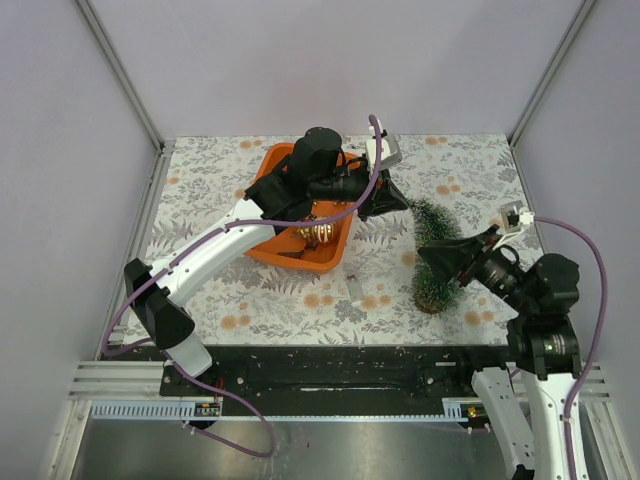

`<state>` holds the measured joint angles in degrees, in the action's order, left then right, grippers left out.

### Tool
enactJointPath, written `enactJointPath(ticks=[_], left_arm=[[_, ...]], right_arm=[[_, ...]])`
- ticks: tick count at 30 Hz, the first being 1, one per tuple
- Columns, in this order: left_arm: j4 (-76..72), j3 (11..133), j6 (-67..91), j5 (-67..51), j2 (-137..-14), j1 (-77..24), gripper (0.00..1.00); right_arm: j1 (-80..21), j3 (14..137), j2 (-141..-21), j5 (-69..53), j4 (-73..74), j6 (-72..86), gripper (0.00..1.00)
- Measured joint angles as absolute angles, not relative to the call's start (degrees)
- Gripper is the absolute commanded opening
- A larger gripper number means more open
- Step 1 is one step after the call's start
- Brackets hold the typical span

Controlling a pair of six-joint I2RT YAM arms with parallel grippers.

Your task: Decorate the small christmas tree

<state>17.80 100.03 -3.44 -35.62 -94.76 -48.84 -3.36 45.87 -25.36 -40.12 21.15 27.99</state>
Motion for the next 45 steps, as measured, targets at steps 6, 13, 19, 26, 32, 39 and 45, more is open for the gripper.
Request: enactJointPath(ticks=[6,13,19,26,32,39,45], left_arm=[[18.35,100.03,-4.58,-34.13,-94.7,-48.84,0.08],[19.88,100.03,-6.26,-33.69,-93.97,-48.86,0.18],[21.15,99.98,-7.6,-32.93,-93.06,-48.86,0.26],[21.76,99.98,-8.69,-32.51,-92.95,-48.86,0.35],[22.72,99.98,-8.86,-32.49,-92.95,-48.86,0.36],[23.11,99.96,-9.26,-32.29,-92.66,-48.86,0.55],[24.43,99.07,-10.79,-31.07,-90.76,-48.84,0.82]], right_arm=[[-3.36,62.43,-25.98,-39.51,24.64,26.55,0.58],[-3.38,77.01,-26.26,-31.31,30.33,21.43,0.65],[-3.36,83.2,-30.33,-7.9,45.78,15.73,0.69],[-3.38,73.14,-31.09,3.68,57.84,15.92,0.62],[-3.36,72.1,-30.98,6.46,61.78,17.32,0.41],[-3.36,72.1,-30.98,6.44,63.13,19.68,0.42],[-3.36,75.85,-31.33,8.29,64.6,19.25,0.5]])
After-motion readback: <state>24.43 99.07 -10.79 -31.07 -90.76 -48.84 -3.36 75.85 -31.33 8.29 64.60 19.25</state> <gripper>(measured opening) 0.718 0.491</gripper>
